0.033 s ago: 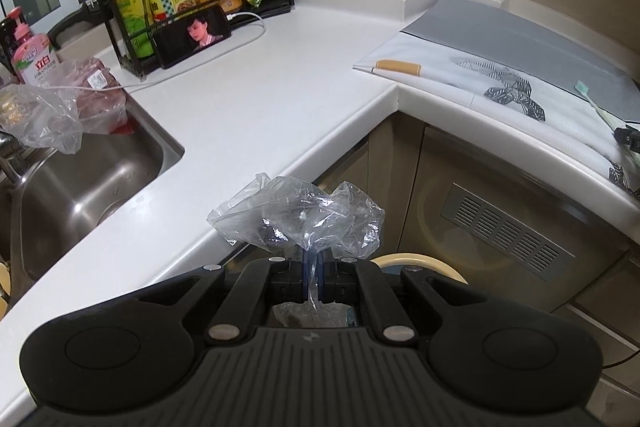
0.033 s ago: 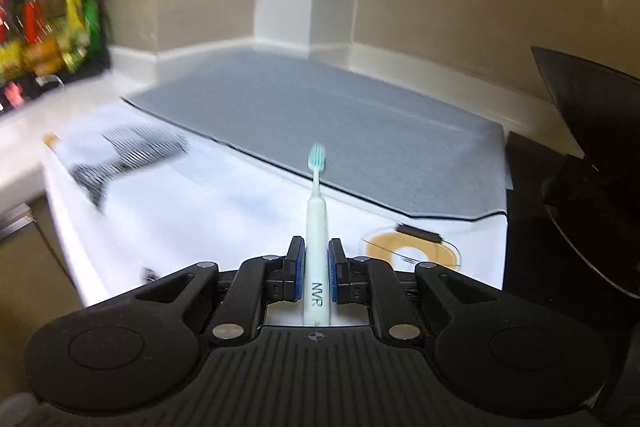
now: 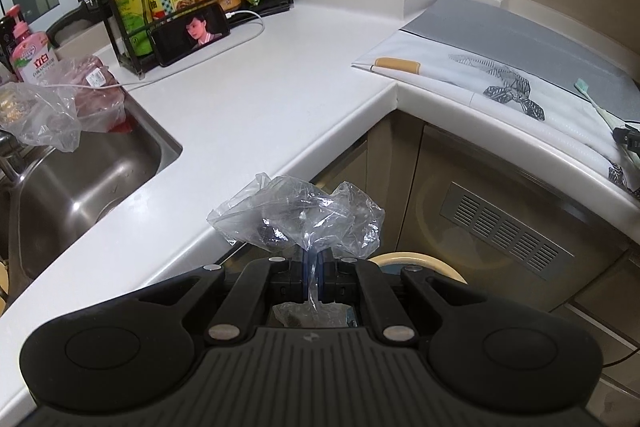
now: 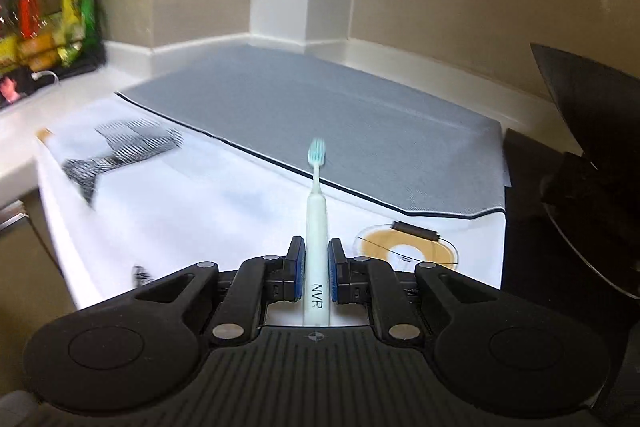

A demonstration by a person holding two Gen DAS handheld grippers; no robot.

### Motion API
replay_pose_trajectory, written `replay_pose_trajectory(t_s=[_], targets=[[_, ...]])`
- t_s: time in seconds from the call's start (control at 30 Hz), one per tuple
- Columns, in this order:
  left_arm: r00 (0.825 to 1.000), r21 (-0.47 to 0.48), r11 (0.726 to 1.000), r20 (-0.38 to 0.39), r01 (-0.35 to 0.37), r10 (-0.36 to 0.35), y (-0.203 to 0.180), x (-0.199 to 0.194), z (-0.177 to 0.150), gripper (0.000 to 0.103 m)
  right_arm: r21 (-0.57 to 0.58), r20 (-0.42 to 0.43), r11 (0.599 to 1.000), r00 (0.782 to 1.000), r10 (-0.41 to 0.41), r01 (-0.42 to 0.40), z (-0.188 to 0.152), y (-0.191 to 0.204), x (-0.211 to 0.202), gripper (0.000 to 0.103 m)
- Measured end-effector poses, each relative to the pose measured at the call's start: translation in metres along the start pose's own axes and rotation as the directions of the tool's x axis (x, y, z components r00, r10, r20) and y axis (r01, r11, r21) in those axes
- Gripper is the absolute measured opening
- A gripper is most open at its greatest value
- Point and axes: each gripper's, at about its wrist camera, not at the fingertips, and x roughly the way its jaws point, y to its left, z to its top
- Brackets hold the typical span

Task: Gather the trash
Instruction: 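Lift the plastic bag and toothbrush toward the bin with both tools, then carry the bag and toothbrush off the counter down toward the trash bin with both tools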

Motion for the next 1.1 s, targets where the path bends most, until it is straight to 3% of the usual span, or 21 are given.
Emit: replay_pose_trajectory(t_s=[0.07,0.13,0.2,0.27,0.33,0.37,0.43,0.57,0.73,0.9,1.1], targets=[[1.000,0.001,1.000,-0.002,0.002,-0.002,-0.001,0.001,0.000,0.004,0.004,-0.001,1.000,1.000,-0.007,0.007,0.002,0.000,0.003,0.015],[1.000,0.003,1.000,-0.005,0.005,-0.005,-0.002,0.002,0.000,0.004,-0.003,0.005,1.000,1.000,-0.019,0.019,0.002,0.000,0.005,0.030],[1.000,0.004,1.000,-0.007,0.008,-0.008,-0.003,0.003,-0.001,0.004,-0.008,0.011,1.000,1.000,-0.028,0.029,0.002,-0.001,0.007,0.033],[1.000,0.005,1.000,-0.008,0.010,-0.010,-0.003,0.003,-0.001,0.004,0.009,0.008,1.000,1.000,-0.008,0.008,0.003,-0.004,0.008,0.032],[1.000,0.003,1.000,-0.009,0.013,-0.013,-0.002,0.003,-0.002,0.004,0.019,0.009,1.000,1.000,0.024,-0.025,0.003,-0.006,0.008,0.014],[1.000,0.001,1.000,-0.009,0.014,-0.014,-0.002,0.003,-0.002,0.004,0.016,0.011,1.000,1.000,0.022,-0.022,0.003,-0.005,0.008,0.013],[1.000,-0.003,1.000,-0.007,0.014,-0.014,0.000,0.003,-0.002,0.004,0.030,0.010,0.999,0.999,0.031,-0.032,0.003,-0.005,0.006,0.013],[1.000,-0.015,1.000,-0.006,0.016,-0.016,0.002,0.001,-0.003,0.004,0.151,0.006,0.981,0.992,0.125,-0.125,0.005,-0.016,-0.003,0.013],[1.000,-0.024,1.000,-0.005,0.020,-0.020,0.002,0.000,-0.004,0.004,0.263,0.019,0.933,0.968,0.249,-0.245,0.004,-0.021,-0.021,0.013],[1.000,-0.034,0.999,-0.008,0.024,-0.025,0.003,-0.001,-0.008,0.004,0.318,0.029,0.885,0.936,0.350,-0.341,0.000,-0.016,-0.038,0.013],[1.000,-0.046,0.999,-0.013,0.028,-0.028,0.005,-0.002,-0.015,0.004,0.298,0.038,0.860,0.905,0.423,-0.414,-0.005,0.004,-0.062,0.013]])
